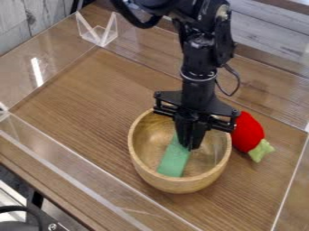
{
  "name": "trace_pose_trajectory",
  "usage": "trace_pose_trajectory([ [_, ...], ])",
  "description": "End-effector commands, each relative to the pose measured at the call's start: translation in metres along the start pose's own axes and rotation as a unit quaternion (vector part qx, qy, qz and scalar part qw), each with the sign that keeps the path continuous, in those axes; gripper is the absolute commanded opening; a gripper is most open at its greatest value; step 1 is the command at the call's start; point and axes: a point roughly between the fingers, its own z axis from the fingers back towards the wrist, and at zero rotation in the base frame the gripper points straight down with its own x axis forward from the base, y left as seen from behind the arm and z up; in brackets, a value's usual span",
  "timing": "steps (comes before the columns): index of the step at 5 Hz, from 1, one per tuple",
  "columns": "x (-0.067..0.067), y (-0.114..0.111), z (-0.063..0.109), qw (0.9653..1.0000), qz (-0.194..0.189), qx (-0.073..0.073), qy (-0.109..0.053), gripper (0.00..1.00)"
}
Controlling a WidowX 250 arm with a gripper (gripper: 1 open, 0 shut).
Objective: Remove the green block from the brown bowl and put it on the table
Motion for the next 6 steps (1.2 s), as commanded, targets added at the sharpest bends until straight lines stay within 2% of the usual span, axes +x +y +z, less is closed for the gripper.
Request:
trace_pose_trajectory([
  [1, 0.003, -0.003, 0.010, 0.9998, -0.005, -0.005, -0.020, 1.00],
  [4, -0.006, 0.002, -0.020, 0.9999, -0.004, 0.014, 0.003, 1.00],
  [5, -0.006, 0.003, -0.023, 0.9998, -0.006, 0.018, 0.005, 0.00],
  [6, -0.008, 0.003, -0.023, 0.9996, -0.010, 0.027, 0.005, 0.00],
])
